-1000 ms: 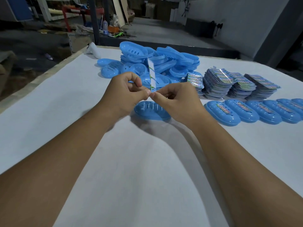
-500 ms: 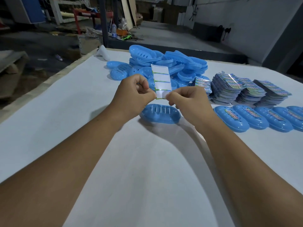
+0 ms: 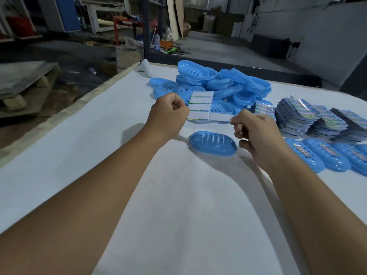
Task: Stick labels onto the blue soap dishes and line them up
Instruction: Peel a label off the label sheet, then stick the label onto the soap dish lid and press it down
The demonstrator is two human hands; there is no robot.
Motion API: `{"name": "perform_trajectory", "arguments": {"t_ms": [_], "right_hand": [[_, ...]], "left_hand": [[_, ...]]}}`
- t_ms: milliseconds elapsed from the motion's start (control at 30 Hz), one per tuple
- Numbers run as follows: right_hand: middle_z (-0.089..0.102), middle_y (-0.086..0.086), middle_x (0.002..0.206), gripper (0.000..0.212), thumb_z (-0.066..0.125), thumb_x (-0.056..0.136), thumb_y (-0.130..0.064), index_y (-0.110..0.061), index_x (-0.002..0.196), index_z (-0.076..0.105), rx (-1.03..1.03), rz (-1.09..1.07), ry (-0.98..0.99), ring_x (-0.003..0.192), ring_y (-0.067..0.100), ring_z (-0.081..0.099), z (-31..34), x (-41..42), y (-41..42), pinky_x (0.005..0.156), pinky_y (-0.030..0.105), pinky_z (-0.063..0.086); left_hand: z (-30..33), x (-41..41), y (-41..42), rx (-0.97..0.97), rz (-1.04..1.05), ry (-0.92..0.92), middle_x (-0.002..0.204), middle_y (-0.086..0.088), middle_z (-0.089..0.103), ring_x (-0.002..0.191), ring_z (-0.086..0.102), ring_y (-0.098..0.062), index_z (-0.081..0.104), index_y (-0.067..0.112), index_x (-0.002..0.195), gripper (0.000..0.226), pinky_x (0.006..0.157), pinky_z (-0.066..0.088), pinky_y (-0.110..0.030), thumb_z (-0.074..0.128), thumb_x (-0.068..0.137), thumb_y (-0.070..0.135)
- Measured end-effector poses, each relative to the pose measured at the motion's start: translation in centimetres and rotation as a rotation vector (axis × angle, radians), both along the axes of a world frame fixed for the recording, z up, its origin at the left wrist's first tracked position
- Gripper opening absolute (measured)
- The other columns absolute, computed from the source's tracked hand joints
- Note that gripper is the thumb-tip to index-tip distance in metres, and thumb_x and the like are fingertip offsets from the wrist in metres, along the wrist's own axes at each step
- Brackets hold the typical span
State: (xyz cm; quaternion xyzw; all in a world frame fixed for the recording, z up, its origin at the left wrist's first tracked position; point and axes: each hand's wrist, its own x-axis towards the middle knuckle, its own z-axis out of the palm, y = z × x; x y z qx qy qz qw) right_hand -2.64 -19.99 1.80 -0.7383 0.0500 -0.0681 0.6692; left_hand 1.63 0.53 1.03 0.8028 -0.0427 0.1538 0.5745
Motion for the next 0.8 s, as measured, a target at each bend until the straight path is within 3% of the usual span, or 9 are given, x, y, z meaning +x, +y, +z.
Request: {"name": "perform_trajectory", "arguments": {"t_ms": [100,200,300,400,467,600,667,800], "right_hand": [[0.048,-0.003,0.060,0.029,0.067,0.076,-0.022,-0.023,0.047,0.061,-0.006,0.009,0.015,0.056,0.012,0.042,-0.2,-0.1,0.4,0.046,0.022,0.029],[0.046,-0.005,0.059,0.011,0.065,0.065,-0.026,-0.023,0.056,0.059,0.132,-0.035,0.048,0.051,0.012,0.041,0.1,0.0,0.1,0.040,0.019,0.028],[0.046,-0.005,0.060,0.012,0.067,0.062,-0.026,-0.020,0.066,0.057,0.191,-0.069,0.041,0.051,0.010,0.040,0.3,0.1,-0.4,0.037,0.020,0.025],[0.049,-0.006,0.061,0.009,0.069,0.065,-0.026,-0.023,0.059,0.063,0.130,-0.069,0.029,0.053,0.011,0.042,0.1,0.0,-0.4,0.038,0.020,0.025],[0.050,-0.006,0.061,0.021,0.070,0.070,-0.025,-0.025,0.050,0.065,0.066,-0.060,0.021,0.054,0.011,0.043,-0.1,0.1,-0.3,0.039,0.018,0.026],[0.054,-0.006,0.061,0.025,0.073,0.072,-0.027,-0.025,0.049,0.063,-0.025,-0.078,-0.014,0.053,0.010,0.043,-0.3,0.1,-0.1,0.040,0.020,0.028],[0.054,-0.006,0.059,0.021,0.073,0.068,-0.032,-0.023,0.052,0.063,-0.086,-0.100,-0.051,0.053,0.010,0.042,-0.3,0.1,0.0,0.042,0.020,0.030],[0.051,-0.004,0.056,0.024,0.071,0.064,-0.034,-0.013,0.057,0.062,-0.221,-0.145,-0.160,0.053,0.011,0.039,-0.5,-0.2,0.6,0.045,0.020,0.031]], "left_hand": [[0.1,0.2,0.3,0.023,0.031,0.022,0.049,0.017,0.049,0.053,0.044,-0.006,0.050,0.022,0.067,0.016,0.057,0.037,-0.025,0.053,0.078,0.011],[0.2,0.4,0.6,0.054,0.061,0.052,0.064,0.011,0.056,0.064,0.050,-0.011,0.052,0.022,0.071,0.017,0.063,0.042,-0.027,0.050,0.085,0.013],[0.3,0.6,1.5,0.115,0.115,0.069,0.074,0.006,0.058,0.069,0.052,-0.013,0.054,0.021,0.074,0.016,0.064,0.042,-0.028,0.049,0.088,0.015],[0.0,0.8,2.6,0.367,0.230,0.032,0.080,0.007,0.060,0.075,0.056,-0.012,0.059,0.019,0.084,0.009,0.063,0.046,-0.030,0.051,0.089,0.018],[-0.2,0.9,3.4,0.547,0.285,0.030,0.082,0.005,0.059,0.080,0.055,-0.017,0.058,0.020,0.088,0.003,0.066,0.044,-0.032,0.057,0.089,0.023],[-0.5,0.8,4.1,0.844,0.346,0.085,0.091,-0.003,0.062,0.088,0.056,-0.024,0.060,0.017,0.104,0.024,0.070,0.046,-0.035,0.064,0.090,0.037],[-0.2,0.4,3.5,0.788,0.345,-0.025,0.091,-0.001,0.066,0.090,0.058,-0.021,0.065,0.020,0.096,0.017,0.073,0.050,-0.034,0.066,0.089,0.035],[1.0,-1.5,0.0,0.227,0.020,-0.135,0.059,0.017,0.062,0.058,0.055,0.005,0.071,0.023,0.072,0.012,0.054,0.038,-0.007,0.071,0.083,0.026]]}}
